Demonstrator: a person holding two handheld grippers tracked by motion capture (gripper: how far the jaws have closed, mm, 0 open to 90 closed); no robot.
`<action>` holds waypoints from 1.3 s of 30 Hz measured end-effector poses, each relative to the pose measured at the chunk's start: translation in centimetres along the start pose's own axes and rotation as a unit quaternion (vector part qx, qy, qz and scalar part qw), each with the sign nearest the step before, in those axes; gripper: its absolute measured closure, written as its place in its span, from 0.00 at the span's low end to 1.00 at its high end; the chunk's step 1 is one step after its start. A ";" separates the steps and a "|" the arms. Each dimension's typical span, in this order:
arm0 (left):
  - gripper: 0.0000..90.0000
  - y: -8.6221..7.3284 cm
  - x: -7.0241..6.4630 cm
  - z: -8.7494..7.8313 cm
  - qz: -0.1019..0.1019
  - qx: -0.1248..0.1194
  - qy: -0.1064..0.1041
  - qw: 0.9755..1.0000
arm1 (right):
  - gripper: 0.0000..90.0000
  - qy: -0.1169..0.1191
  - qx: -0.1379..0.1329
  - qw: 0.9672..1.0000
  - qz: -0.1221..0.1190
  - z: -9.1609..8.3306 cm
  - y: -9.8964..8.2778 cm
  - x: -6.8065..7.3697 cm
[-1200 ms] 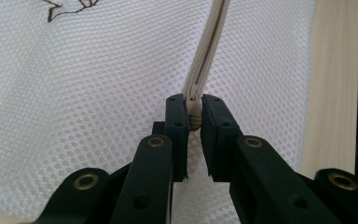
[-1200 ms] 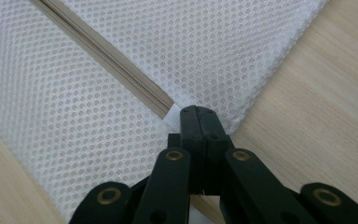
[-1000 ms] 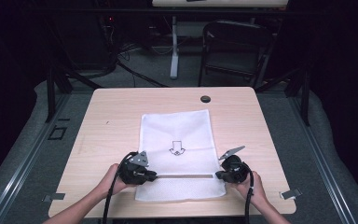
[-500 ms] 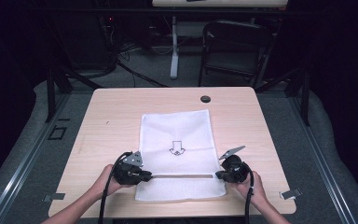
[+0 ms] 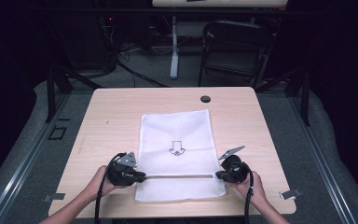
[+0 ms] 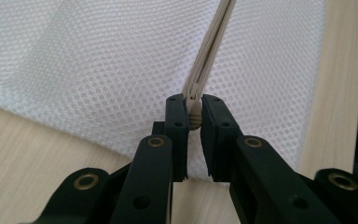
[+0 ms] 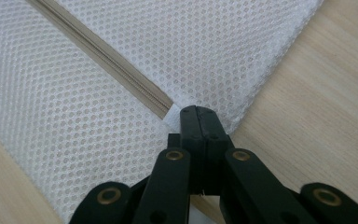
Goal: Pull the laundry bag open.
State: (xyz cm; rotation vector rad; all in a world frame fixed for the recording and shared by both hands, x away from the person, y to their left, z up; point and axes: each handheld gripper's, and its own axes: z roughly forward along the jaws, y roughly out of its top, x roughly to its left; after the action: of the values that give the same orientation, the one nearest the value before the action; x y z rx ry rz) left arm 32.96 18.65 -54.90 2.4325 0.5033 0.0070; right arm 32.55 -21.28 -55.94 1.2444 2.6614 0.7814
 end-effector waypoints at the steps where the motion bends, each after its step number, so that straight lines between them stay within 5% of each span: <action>1: 0.91 0.0 0.0 0.0 -0.001 0.002 0.002 1.000 | 1.00 0.001 -0.004 1.000 0.000 0.1 0.0 0.0; 39: 0.91 -2.8 0.9 -1.3 -0.024 0.021 0.005 0.999 | 1.00 -0.001 -0.002 1.000 0.005 0.0 0.0 0.1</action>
State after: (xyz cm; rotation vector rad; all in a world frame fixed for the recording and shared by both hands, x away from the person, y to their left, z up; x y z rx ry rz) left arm 32.61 21.79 -55.69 2.4622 0.5717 -0.0106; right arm 32.48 -21.27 -55.95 1.2573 2.6537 0.7852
